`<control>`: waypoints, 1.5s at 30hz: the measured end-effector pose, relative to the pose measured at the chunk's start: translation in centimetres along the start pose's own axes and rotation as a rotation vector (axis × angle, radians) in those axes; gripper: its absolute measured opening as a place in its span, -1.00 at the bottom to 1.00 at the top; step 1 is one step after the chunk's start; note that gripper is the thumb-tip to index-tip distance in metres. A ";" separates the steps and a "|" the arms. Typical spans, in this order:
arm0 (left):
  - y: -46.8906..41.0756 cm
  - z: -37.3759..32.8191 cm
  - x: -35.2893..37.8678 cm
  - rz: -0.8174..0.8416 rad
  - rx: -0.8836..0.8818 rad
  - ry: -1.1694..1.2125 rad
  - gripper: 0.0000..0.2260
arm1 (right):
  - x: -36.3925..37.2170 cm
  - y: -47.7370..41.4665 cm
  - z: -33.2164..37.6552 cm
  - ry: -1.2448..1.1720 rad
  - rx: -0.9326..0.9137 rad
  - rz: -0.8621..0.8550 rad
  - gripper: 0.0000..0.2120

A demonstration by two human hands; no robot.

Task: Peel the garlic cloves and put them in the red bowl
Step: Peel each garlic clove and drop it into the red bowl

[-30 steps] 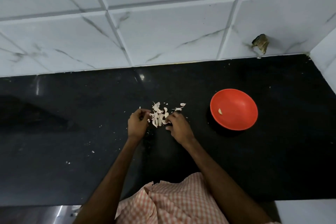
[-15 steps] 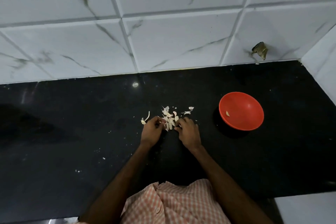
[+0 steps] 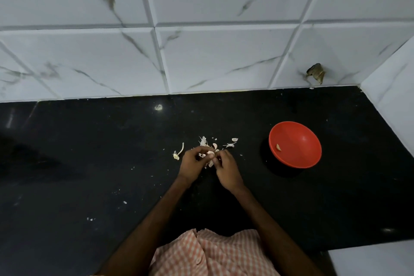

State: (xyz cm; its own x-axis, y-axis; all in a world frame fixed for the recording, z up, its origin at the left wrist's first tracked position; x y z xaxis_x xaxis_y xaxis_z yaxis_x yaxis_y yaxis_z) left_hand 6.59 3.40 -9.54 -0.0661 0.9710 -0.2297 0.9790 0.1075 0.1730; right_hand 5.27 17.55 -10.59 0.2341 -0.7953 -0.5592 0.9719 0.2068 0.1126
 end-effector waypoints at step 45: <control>1.1 -2.9 -2.3 -0.122 0.027 -0.074 -0.88 | -3.0 -2.0 5.3 -0.153 0.170 0.069 -0.92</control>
State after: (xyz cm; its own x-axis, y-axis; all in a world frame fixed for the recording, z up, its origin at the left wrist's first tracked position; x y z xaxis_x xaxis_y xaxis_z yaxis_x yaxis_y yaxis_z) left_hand 7.25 1.92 -6.10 -0.1718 0.9325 -0.3178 0.9695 0.2173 0.1135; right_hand 2.76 16.53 -4.78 0.2886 -0.8624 -0.4159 0.9409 0.1750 0.2901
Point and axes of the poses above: each hand's wrist, its own y-axis away from the middle knuckle, its own x-axis out of the palm, z = x × y, the point moved 3 cm from there along -y, towards the middle knuckle
